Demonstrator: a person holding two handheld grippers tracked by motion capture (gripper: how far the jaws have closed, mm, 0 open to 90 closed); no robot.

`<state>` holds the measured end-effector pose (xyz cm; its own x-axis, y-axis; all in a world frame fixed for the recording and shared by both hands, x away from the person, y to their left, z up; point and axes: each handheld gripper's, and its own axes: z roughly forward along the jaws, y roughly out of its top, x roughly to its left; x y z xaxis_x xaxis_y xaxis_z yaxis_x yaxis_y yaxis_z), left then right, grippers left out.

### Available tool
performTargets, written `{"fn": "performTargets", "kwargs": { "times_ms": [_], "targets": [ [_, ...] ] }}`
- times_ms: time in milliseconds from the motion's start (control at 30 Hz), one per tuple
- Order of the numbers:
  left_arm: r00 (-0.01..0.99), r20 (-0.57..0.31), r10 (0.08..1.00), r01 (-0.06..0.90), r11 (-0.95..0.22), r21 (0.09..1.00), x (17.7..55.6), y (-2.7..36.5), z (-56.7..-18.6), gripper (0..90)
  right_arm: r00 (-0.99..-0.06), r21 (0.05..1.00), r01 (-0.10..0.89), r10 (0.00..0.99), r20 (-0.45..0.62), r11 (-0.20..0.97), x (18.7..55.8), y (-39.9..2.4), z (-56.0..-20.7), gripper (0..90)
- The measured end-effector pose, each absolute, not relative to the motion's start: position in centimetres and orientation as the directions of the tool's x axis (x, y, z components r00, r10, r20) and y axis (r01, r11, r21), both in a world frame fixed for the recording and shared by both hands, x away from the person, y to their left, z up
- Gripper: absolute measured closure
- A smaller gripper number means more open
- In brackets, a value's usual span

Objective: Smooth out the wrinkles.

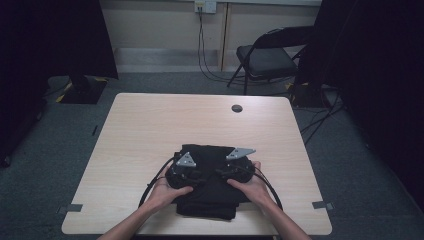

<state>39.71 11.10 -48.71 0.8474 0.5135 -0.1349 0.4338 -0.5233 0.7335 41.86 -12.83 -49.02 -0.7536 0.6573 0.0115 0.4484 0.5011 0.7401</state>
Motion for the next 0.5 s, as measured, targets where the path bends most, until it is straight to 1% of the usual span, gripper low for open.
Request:
{"fn": "performTargets", "kwargs": {
  "times_ms": [100, 167, 233, 300, 400, 500],
  "targets": [
    [0.845, -0.132, 0.519, 0.436, -0.524, 0.731, 40.1, 11.2, -48.7, 58.7, -0.743, 0.745, 0.432, 0.669, -0.026, 0.509, 42.9, -12.4, -47.6, 28.4],
    [0.844, -0.134, 0.52, 0.439, -0.524, 0.73, 40.4, 11.2, -48.7, 58.7, -0.747, 0.762, 0.416, 0.665, -0.026, 0.497, 44.1, -11.7, -46.8, 25.4],
    [0.834, -0.145, 0.532, 0.45, -0.505, 0.737, 40.5, 11.3, -48.8, 58.6, -0.751, 0.764, 0.427, 0.661, 0.002, 0.483, 45.8, -10.8, -46.5, 21.1],
    [0.829, -0.143, 0.54, 0.455, -0.504, 0.734, 40.5, 11.2, -48.8, 58.5, -0.761, 0.76, 0.431, 0.649, 0.015, 0.488, 47.5, -9.9, -46.7, 21.6],
    [0.834, -0.113, 0.541, 0.435, -0.517, 0.738, 40.2, 11.0, -48.9, 57.7, -0.775, 0.726, 0.453, 0.631, 0.034, 0.517, 49.7, -8.9, -47.3, 19.8],
    [0.833, -0.114, 0.541, 0.436, -0.515, 0.738, 40.2, 11.0, -48.9, 57.8, -0.792, 0.7, 0.456, 0.609, 0.037, 0.549, 50.6, -8.2, -47.7, 17.9]
  ]
}}
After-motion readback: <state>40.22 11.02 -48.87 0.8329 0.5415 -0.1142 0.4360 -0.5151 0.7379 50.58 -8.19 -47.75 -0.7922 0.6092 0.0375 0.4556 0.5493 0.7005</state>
